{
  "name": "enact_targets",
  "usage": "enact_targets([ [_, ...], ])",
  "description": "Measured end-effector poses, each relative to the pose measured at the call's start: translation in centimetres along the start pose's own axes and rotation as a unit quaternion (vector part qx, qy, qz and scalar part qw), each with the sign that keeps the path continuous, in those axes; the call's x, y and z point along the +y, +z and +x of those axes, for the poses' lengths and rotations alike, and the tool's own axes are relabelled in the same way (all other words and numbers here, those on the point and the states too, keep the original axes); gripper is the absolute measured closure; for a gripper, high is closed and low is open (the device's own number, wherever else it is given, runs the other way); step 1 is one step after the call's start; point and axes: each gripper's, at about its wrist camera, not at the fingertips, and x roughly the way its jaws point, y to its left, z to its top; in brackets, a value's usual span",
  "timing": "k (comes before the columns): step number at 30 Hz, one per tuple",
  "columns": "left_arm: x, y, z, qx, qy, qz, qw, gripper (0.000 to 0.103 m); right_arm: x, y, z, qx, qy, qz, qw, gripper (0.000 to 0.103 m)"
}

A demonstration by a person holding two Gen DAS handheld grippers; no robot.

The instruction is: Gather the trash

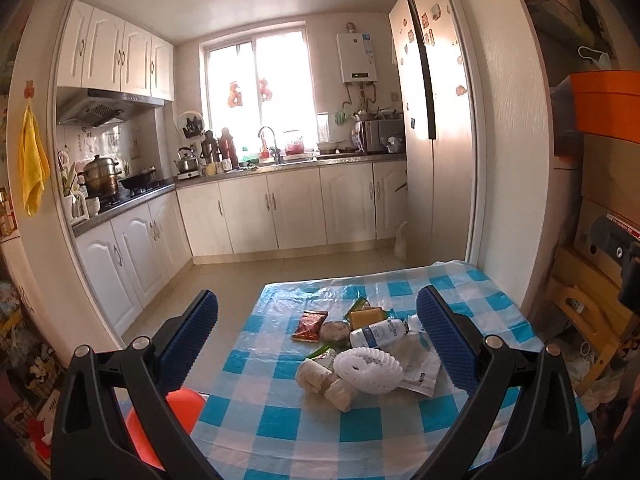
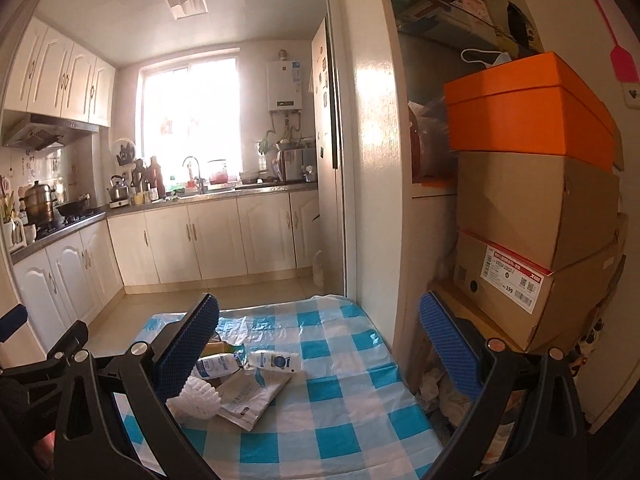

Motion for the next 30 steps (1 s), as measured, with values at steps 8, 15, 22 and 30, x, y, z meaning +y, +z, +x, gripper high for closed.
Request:
enact_targets([
  [8,0.0,-0.1,-0.8,-0.006,-0.004,0.000,1.0000,0.003,-0.5,0.2,-1.1,-0.013,-0.007,0.004,1.000,0.004],
  [15,0.0,-0.2,-1.1,-0.010,0.000,-0.001,1.0000,0.003,-0.5,0.3,-1.3,-0.006,0.000,0.007,1.000,0.004],
  [22,0.1,-0.5,-1.2,-0.005,-0.003,-0.004,1.0000,0.003,-0.6,0.0,-1.1,0.002,0.013,0.015,1.000,0.004],
  [30,0.1,-0.9,-0.4,0.005,-0.001,-0.007,1.0000,0.003,-0.6,-0.9,0.4,0.025,0.019,0.017,0.999,0.004],
])
